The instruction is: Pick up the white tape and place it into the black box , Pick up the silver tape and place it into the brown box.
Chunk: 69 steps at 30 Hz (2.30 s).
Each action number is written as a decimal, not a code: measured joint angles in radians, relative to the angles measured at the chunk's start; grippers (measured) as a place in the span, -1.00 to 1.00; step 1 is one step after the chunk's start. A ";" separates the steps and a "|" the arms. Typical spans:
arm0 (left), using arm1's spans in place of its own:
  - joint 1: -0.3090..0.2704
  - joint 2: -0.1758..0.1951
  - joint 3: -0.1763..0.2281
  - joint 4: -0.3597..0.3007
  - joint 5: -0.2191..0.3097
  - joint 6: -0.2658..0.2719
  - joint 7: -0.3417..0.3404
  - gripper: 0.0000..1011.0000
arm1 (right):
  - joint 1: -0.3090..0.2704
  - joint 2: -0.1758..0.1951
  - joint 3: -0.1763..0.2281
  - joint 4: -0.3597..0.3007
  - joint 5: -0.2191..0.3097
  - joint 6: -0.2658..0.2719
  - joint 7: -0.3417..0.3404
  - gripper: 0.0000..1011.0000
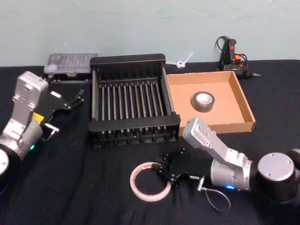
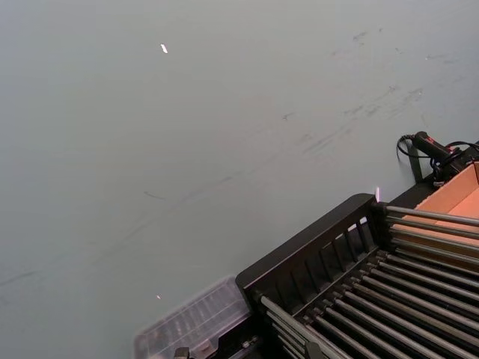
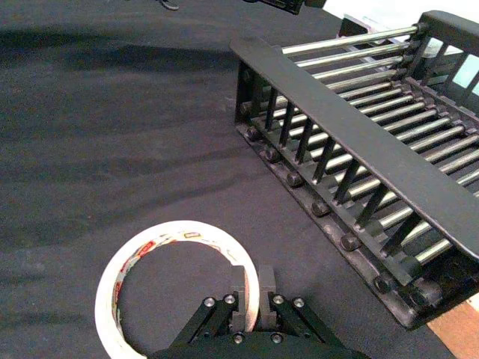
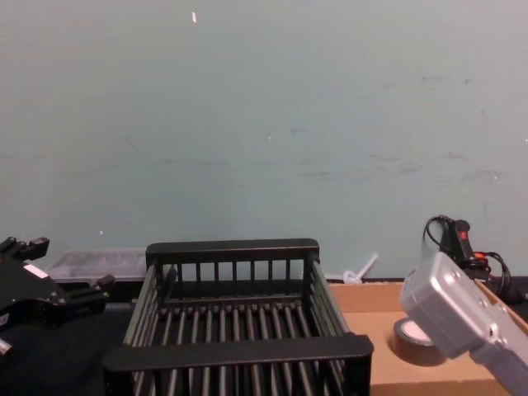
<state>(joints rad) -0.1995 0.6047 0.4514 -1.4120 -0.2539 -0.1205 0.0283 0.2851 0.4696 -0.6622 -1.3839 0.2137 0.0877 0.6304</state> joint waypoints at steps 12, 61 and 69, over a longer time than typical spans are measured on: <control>0.000 0.000 0.000 0.000 0.000 0.000 0.000 0.98 | 0.000 0.000 0.002 0.000 0.002 0.000 0.003 -0.82; 0.000 0.000 0.000 0.000 0.000 0.000 0.000 0.98 | 0.097 -0.024 0.143 -0.052 0.143 -0.027 -0.095 -0.82; 0.000 0.000 0.000 0.000 0.000 0.000 0.000 0.98 | 0.161 -0.085 0.146 0.027 0.109 0.002 -0.143 -0.82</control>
<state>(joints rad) -0.1995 0.6047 0.4514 -1.4120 -0.2539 -0.1205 0.0283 0.4456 0.3849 -0.5163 -1.3572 0.3226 0.0894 0.4879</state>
